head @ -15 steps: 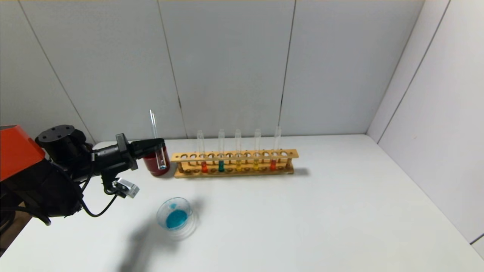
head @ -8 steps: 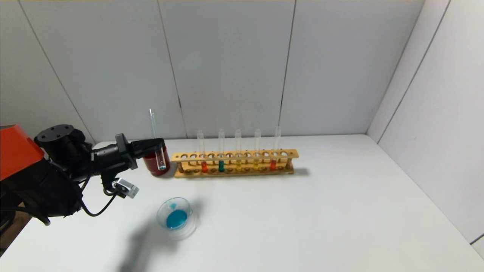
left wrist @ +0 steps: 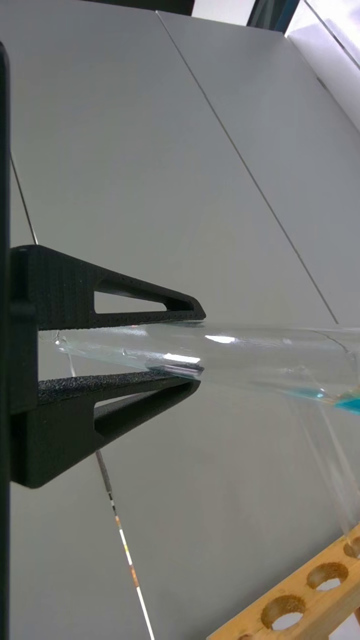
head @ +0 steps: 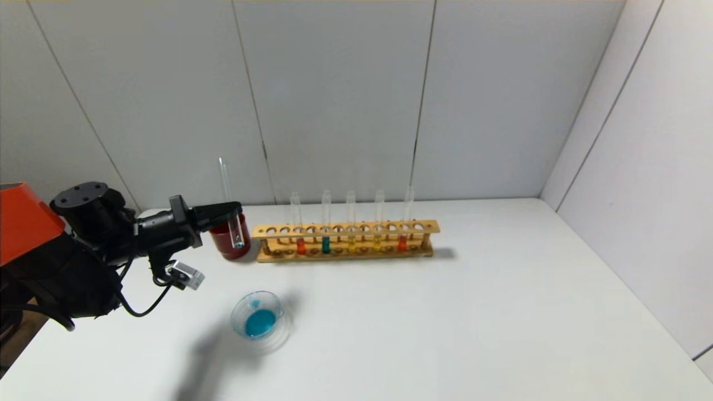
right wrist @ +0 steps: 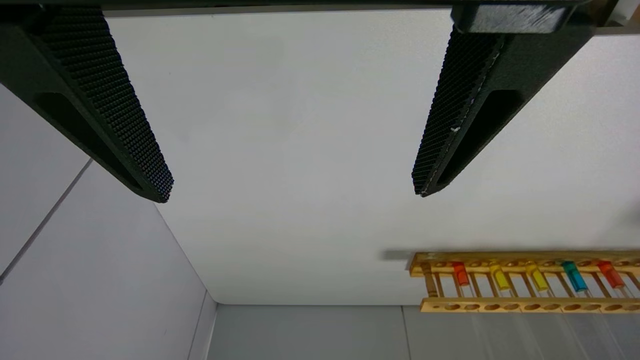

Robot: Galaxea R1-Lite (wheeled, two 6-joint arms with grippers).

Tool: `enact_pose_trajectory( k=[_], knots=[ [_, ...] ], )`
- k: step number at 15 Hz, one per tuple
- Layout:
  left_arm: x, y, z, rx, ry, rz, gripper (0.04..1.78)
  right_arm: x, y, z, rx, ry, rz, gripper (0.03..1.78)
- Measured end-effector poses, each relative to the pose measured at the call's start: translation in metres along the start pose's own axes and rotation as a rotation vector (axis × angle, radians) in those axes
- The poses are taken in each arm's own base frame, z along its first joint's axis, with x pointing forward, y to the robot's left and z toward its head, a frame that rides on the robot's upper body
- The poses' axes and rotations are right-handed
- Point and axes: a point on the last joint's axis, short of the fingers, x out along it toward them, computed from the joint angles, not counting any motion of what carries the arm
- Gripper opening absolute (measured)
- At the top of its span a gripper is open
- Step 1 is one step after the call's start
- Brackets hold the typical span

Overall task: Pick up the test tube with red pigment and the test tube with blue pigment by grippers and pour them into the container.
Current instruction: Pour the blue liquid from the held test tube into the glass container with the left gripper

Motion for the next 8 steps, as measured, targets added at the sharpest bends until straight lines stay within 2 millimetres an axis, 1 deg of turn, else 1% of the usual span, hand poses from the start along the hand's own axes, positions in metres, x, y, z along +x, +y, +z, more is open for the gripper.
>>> enact_pose_trajectory(
  k=[3,5,6,8],
  knots=[
    [-0.001,-0.003,0.002,-0.018,0.023,-0.016,0.3,0.0,0.0,0.0,0.0,0.0,0.0,1.75],
    [-0.003,-0.006,0.007,-0.063,0.067,-0.05,0.3,0.0,0.0,0.0,0.0,0.0,0.0,1.75],
    [-0.005,-0.006,0.013,-0.112,0.107,-0.08,0.3,0.0,0.0,0.0,0.0,0.0,0.0,1.75],
    [-0.014,0.001,0.029,-0.228,0.23,-0.161,0.3,0.0,0.0,0.0,0.0,0.0,0.0,1.75]
  ],
)
